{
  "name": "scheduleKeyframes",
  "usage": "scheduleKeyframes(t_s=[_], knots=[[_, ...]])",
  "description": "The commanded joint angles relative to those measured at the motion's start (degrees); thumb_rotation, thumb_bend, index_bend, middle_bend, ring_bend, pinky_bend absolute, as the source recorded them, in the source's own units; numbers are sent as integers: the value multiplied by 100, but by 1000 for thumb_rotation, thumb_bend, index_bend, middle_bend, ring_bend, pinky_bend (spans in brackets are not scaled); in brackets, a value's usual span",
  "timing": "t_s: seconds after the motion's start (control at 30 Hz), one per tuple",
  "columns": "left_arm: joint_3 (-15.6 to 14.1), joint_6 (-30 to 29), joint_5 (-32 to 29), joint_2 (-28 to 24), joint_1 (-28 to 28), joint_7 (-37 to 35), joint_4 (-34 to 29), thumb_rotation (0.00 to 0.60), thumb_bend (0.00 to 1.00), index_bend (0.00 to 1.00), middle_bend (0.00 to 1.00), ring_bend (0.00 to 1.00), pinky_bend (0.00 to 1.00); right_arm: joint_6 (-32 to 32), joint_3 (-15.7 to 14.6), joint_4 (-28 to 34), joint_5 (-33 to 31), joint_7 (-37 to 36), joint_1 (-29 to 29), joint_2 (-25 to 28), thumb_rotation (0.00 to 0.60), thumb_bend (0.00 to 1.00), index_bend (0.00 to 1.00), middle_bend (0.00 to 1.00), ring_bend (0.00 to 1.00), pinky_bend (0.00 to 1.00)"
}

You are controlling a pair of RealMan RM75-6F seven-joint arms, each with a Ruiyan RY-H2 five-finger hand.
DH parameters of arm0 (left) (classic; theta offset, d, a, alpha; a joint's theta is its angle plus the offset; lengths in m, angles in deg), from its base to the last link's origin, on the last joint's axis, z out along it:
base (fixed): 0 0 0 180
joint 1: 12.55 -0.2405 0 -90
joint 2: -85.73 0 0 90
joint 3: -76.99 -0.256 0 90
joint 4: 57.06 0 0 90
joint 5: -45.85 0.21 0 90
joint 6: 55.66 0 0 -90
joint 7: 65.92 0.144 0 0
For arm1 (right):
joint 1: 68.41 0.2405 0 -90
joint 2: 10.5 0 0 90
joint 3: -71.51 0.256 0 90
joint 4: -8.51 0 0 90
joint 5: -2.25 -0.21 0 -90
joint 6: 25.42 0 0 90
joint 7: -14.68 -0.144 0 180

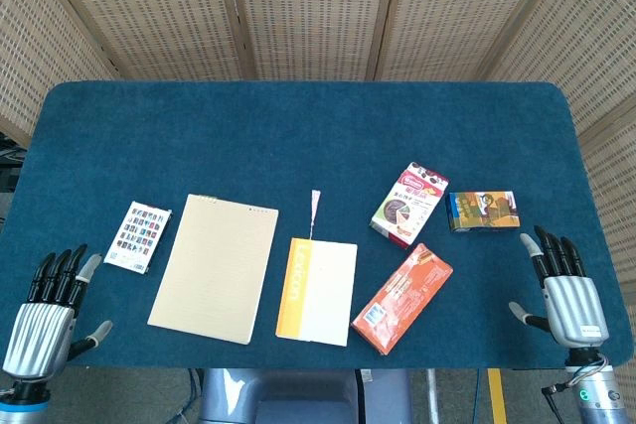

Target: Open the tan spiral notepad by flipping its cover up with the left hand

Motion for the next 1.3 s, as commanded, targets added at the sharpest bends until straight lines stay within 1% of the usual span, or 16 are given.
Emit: scheduleKeyframes(t_s=[0.03,0.6,0.87,1.17,1.3], knots=[[2,11,-4,4,5,8,4,600,122,0,0,0,0,-1,2,1,-1,-1,0,-1,600,2,0,0,0,0],[-5,23,-8,-11,10,-33,-5,600,124,0,0,0,0,-3,1,25,-17,-14,-14,2,600,2,0,0,0,0],[42,57,-109,-28,28,-59,-3,600,127,0,0,0,0,40,11,26,-44,38,6,-16,600,2,0,0,0,0],[-31,-6,35,-15,-6,-11,-8,600,130,0,0,0,0,43,0,36,-27,16,5,-2,600,2,0,0,0,0],[-100,105,52,-41,20,-55,-47,600,135,0,0,0,0,54,10,42,-59,-32,2,4,600,2,0,0,0,0]])
